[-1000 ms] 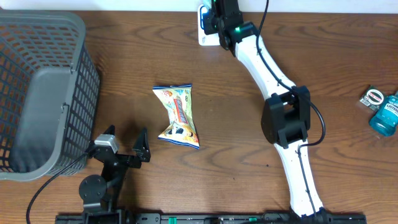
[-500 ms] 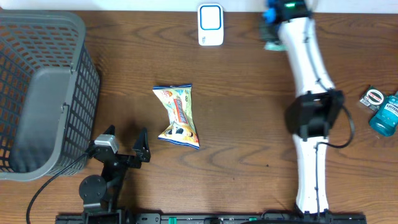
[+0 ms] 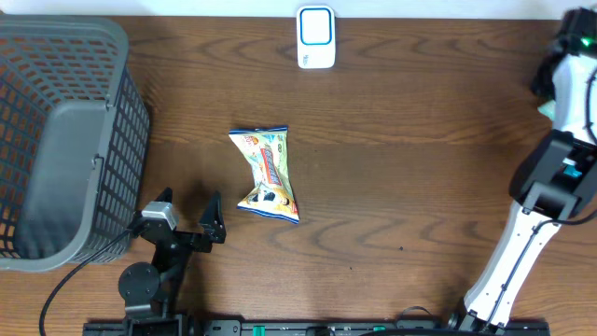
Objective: Scan the item barcode
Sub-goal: 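Carry the wipes packet to the right table edge and release it, then reach the right gripper toward the yellow snack packet, then grasp the yellow snack packet with the right gripper and lift it, then hold the snack packet's barcode up to the scanner face, then carry the snack packet to the right table edge and release it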
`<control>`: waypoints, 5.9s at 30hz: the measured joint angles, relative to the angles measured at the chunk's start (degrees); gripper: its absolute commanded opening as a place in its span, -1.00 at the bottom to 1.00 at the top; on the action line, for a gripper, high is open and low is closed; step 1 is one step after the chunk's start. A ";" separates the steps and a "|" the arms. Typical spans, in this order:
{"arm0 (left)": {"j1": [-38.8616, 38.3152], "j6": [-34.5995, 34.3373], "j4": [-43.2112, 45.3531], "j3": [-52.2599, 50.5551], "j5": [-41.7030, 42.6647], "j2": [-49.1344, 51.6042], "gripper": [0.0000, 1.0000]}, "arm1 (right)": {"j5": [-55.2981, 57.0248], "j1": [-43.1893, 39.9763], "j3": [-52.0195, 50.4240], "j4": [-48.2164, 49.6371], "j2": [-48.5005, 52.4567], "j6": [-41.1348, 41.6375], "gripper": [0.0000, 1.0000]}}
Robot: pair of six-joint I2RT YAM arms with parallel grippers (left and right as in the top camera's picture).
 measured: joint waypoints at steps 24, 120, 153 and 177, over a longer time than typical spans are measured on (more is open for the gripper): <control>0.00 0.02 0.00 0.00 0.00 0.00 0.95 | -39.54 20.00 16.00 -29.79 -11.74 15.61 0.99; 0.00 0.00 0.00 0.00 0.00 0.00 0.95 | -49.09 49.37 -11.37 -34.88 -10.58 -42.69 -0.98; 0.00 0.02 0.00 0.00 0.00 0.00 0.95 | 16.11 50.99 -11.19 40.98 -1.75 -46.82 -0.98; 0.00 0.02 0.00 0.00 0.00 0.00 0.95 | 23.32 30.08 -10.84 4.96 -5.25 -27.02 -0.98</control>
